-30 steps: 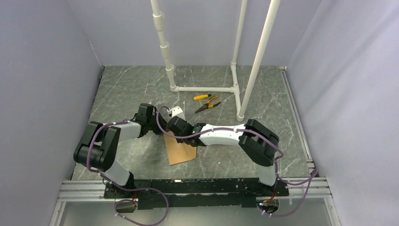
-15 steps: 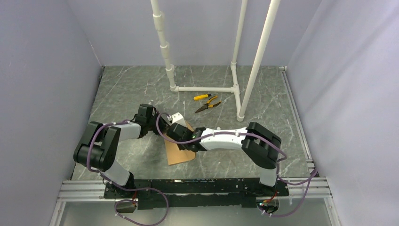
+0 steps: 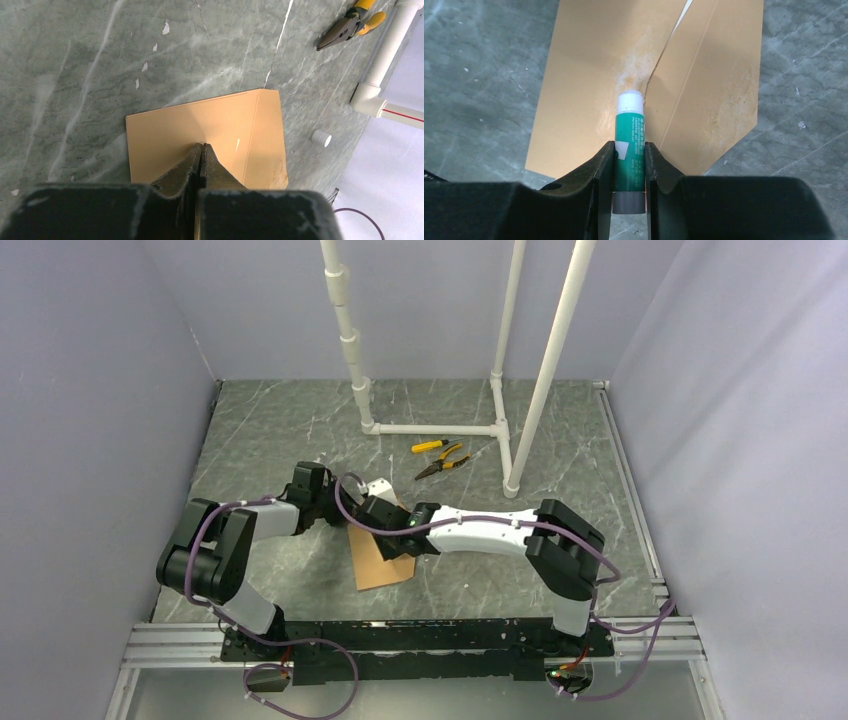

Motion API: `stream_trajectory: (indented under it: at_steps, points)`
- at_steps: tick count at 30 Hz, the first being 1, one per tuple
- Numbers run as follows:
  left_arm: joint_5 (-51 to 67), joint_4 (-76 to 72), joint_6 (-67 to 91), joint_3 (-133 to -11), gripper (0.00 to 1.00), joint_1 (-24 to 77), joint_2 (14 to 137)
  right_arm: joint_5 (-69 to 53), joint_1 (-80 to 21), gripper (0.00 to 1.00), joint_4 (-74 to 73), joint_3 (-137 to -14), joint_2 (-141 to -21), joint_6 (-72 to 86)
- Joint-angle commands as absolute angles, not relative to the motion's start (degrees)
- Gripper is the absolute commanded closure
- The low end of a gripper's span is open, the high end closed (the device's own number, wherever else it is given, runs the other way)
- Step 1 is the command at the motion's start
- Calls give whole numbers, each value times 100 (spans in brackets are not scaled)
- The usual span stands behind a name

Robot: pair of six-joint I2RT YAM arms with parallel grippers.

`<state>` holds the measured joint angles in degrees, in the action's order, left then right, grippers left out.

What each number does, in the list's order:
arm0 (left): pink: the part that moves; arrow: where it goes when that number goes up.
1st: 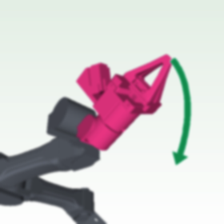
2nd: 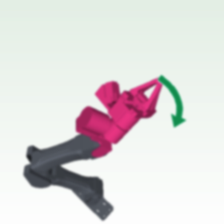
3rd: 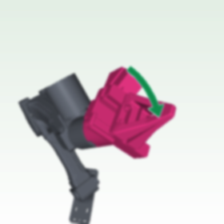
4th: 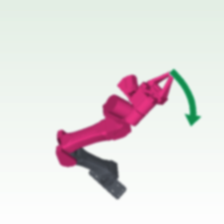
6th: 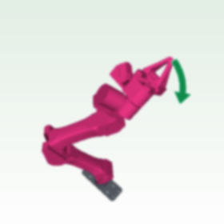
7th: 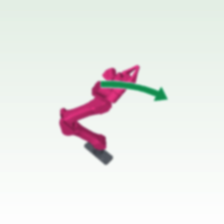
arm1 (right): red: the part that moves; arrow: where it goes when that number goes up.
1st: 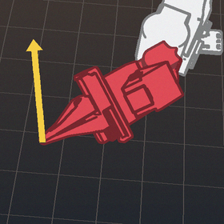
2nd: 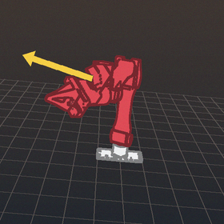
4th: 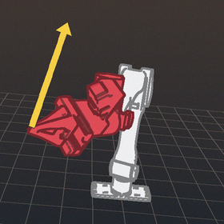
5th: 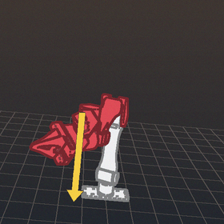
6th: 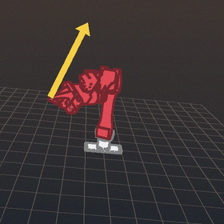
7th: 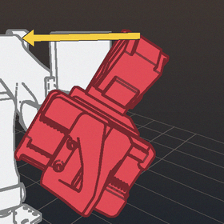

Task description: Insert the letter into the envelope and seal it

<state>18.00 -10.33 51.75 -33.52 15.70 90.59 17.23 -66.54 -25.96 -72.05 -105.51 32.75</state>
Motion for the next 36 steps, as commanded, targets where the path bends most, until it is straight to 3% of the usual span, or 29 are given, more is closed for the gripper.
stream_trajectory:
  at_steps: [1, 3, 8, 14, 18, 25, 36]
  points:
    - [1788, -671, 4818, -3090, 91, 1600, 9112, 1421, -6510, 100, -2662, -7425, -10121, 3210]
    - [2137, -736, 4777, -3150, 80, 1600, 8901, 1138, -6423, 100, -2332, -7235, -9841, 3026]
    - [2789, -265, 4955, -3572, 41, 1600, 7949, -70, -5972, 100, -876, -6138, -8731, 2417]
    - [3221, 847, 5277, -4223, 15, 1600, 6686, -1253, -5426, 100, 536, -5331, -7407, 1783]
    - [3940, 549, 6049, -4287, 8, 1600, 6081, -1505, -5423, 100, 1153, -5165, -6701, 1161]
    - [4935, -588, 7445, -4287, 7, 1597, 5535, -1838, -5419, 100, 1617, -5322, -6208, 525]
    - [4948, -705, 8082, -4538, 7, 1600, 4930, -2316, -5423, 100, 1376, -5415, -5925, 67]
